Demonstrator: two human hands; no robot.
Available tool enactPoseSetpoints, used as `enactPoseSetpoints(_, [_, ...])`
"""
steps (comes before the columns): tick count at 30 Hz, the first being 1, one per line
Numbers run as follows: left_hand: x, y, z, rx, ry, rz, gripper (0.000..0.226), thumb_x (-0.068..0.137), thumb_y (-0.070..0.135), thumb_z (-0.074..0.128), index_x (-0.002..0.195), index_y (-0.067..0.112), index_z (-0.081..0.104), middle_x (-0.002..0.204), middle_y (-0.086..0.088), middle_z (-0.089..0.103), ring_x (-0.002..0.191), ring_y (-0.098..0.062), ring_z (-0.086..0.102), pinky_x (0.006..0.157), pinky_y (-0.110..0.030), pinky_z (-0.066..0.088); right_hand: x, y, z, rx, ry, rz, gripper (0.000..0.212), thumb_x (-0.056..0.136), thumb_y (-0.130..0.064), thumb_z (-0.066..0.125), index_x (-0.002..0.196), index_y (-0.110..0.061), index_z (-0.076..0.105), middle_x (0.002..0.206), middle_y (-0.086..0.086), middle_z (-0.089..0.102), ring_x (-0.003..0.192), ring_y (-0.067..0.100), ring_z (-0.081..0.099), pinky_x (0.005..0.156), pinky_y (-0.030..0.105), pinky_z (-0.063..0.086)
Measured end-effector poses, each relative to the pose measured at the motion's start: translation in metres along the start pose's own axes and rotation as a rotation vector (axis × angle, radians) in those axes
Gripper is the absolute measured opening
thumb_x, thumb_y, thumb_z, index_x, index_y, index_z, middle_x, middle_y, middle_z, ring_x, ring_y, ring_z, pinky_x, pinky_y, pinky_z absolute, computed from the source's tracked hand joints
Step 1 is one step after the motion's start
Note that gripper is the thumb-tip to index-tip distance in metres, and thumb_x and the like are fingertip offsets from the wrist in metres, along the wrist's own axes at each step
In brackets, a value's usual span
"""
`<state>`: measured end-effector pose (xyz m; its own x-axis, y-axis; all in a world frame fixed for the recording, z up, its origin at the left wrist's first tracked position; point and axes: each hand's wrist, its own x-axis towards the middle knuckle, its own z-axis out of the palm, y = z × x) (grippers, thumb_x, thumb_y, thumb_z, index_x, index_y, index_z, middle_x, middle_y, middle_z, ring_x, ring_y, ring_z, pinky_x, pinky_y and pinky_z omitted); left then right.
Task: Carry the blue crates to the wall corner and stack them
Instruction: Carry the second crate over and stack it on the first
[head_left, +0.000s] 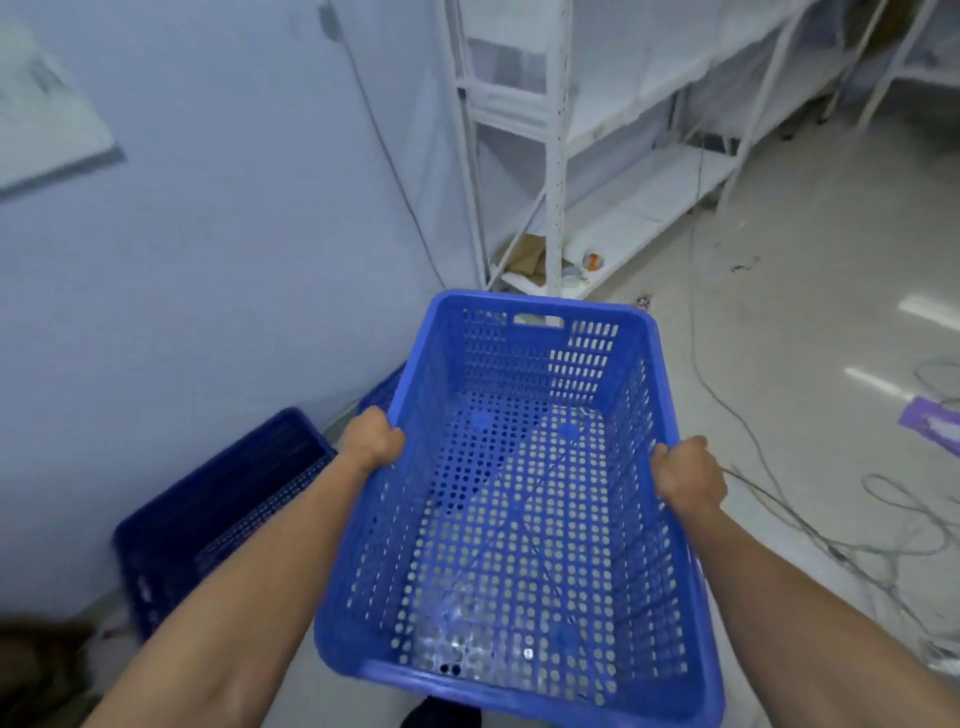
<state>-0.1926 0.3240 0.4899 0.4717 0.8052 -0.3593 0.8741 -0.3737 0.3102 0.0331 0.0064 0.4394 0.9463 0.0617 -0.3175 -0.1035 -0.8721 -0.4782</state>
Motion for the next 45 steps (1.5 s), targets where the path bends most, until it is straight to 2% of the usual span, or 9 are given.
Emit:
enactPoseSetpoints(2, [-0.02, -0.035, -0.018, -0.041, 0.046, -0.046, 0.032, 0.088, 0.017, 0.053, 0.115, 0.004, 0.064, 0.11, -0.016, 0.07, 0.1, -0.034, 0.066, 0.083, -0.037, 0.054, -0.016, -0.026, 0.008, -0.026, -0.048, -0.066, 0.045, 0.096, -0.033, 0.05, 0.12, 0.005, 0.046, 0.118, 0.027, 0.061, 0.107, 0.044, 0.06, 0.087, 0.047, 0.048])
enactPoseSetpoints(5, [-0.043, -0.091, -0.037, -0.093, 0.1, -0.147, 0.015, 0.089, 0.02, 0.053, 0.097, 0.009, 0.058, 0.091, -0.009, 0.066, 0.079, -0.028, 0.063, 0.066, -0.032, 0.049, -0.04, -0.067, 0.026, -0.038, -0.11, -0.156, 0.045, 0.095, -0.032, 0.051, 0.12, 0.004, 0.047, 0.12, 0.027, 0.061, 0.108, 0.043, 0.06, 0.088, 0.046, 0.048])
enactPoseSetpoints(10, [-0.07, -0.182, -0.071, -0.18, 0.145, -0.296, 0.011, 0.09, 0.02, 0.051, 0.085, 0.01, 0.05, 0.076, -0.004, 0.055, 0.059, -0.017, 0.053, 0.048, -0.028, 0.041, -0.092, -0.141, 0.065, -0.119, -0.189, -0.304, 0.041, 0.095, -0.029, 0.051, 0.12, 0.003, 0.048, 0.121, 0.026, 0.06, 0.109, 0.042, 0.059, 0.085, 0.042, 0.045])
enactPoseSetpoints(16, [-0.094, -0.298, -0.1, -0.352, 0.177, -0.432, 0.023, 0.087, 0.018, 0.054, 0.066, 0.012, 0.049, 0.066, -0.004, 0.054, 0.056, -0.02, 0.052, 0.047, -0.027, 0.039, -0.167, -0.229, 0.132, -0.213, -0.237, -0.464, 0.041, 0.095, -0.027, 0.051, 0.121, 0.004, 0.046, 0.125, 0.027, 0.058, 0.112, 0.043, 0.057, 0.084, 0.043, 0.044])
enactPoseSetpoints(24, [-0.105, -0.444, -0.127, -0.406, 0.224, -0.645, 0.015, 0.088, 0.02, 0.052, 0.084, 0.006, 0.058, 0.078, -0.006, 0.059, 0.063, -0.02, 0.052, 0.061, -0.033, 0.042, -0.267, -0.342, 0.232, -0.324, -0.268, -0.65, 0.044, 0.097, -0.03, 0.049, 0.126, 0.003, 0.046, 0.126, 0.024, 0.057, 0.112, 0.042, 0.057, 0.083, 0.044, 0.046])
enactPoseSetpoints(29, [-0.103, -0.5, -0.135, -0.435, 0.238, -0.738, 0.022, 0.088, 0.022, 0.054, 0.073, 0.006, 0.058, 0.082, -0.009, 0.06, 0.064, -0.022, 0.053, 0.065, -0.033, 0.042, -0.303, -0.385, 0.282, -0.411, -0.291, -0.727, 0.043, 0.096, -0.029, 0.05, 0.125, 0.002, 0.048, 0.126, 0.023, 0.057, 0.113, 0.041, 0.057, 0.081, 0.041, 0.044])
enactPoseSetpoints(32, [-0.097, -0.526, -0.134, -0.461, 0.23, -0.801, 0.022, 0.089, 0.023, 0.056, 0.09, 0.003, 0.063, 0.093, -0.013, 0.061, 0.08, -0.03, 0.056, 0.07, -0.033, 0.043, -0.309, -0.413, 0.318, -0.444, -0.325, -0.767, 0.04, 0.095, -0.027, 0.05, 0.121, 0.003, 0.056, 0.123, 0.022, 0.06, 0.109, 0.04, 0.06, 0.077, 0.039, 0.045])
enactPoseSetpoints(36, [-0.084, -0.552, -0.127, -0.495, 0.169, -0.905, 0.037, 0.09, 0.026, 0.057, 0.108, -0.006, 0.064, 0.108, -0.018, 0.067, 0.099, -0.036, 0.066, 0.075, -0.034, 0.051, -0.314, -0.455, 0.368, -0.506, -0.4, -0.813, 0.023, 0.093, -0.021, 0.051, 0.092, 0.0, 0.061, 0.106, 0.02, 0.067, 0.084, 0.035, 0.062, 0.066, 0.035, 0.044])
enactPoseSetpoints(45, [-0.037, -0.547, -0.086, -0.716, 0.154, -1.229, 0.03, 0.093, 0.021, 0.05, 0.099, -0.005, 0.064, 0.101, -0.021, 0.07, 0.089, -0.036, 0.068, 0.076, -0.04, 0.057, -0.305, -0.57, 0.496, -0.654, -0.632, -1.088, 0.037, 0.097, -0.025, 0.047, 0.12, 0.003, 0.053, 0.119, 0.023, 0.059, 0.102, 0.039, 0.061, 0.085, 0.045, 0.051])
